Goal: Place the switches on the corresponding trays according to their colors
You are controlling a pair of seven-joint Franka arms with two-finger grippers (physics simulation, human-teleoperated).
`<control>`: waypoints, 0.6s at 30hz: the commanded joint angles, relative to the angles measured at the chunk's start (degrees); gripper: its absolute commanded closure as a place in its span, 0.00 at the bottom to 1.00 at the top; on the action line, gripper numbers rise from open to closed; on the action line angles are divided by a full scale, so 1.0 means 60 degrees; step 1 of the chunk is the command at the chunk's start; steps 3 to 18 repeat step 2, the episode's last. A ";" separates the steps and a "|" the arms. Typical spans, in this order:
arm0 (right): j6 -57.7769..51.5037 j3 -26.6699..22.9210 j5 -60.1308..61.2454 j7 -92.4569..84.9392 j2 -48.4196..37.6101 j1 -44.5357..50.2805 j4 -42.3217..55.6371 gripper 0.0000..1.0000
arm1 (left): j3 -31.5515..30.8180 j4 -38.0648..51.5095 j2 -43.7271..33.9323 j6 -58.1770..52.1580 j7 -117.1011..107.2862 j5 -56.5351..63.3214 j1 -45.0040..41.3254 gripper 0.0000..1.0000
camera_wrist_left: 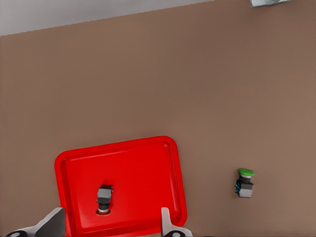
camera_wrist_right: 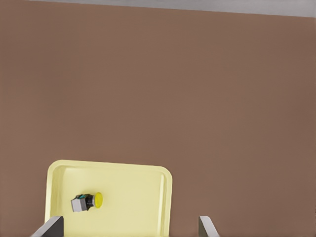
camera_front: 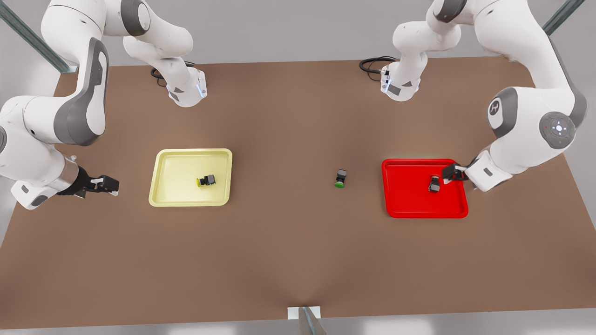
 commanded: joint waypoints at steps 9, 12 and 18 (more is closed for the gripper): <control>0.0146 0.0000 0.0000 0.0000 0.0043 0.0000 0.0000 0.00 | -0.0043 -0.0045 0.0004 0.0010 -0.0003 0.1077 0.0024 0.00; 0.0146 0.0000 0.0000 0.0000 0.0043 0.0000 0.0000 0.00 | -0.0043 -0.0045 0.0004 0.0010 -0.0003 0.1077 0.0024 0.00; 0.0146 0.0000 0.0000 0.0000 0.0043 0.0000 0.0000 0.00 | -0.0043 -0.0045 0.0004 0.0010 -0.0003 0.1077 0.0024 0.00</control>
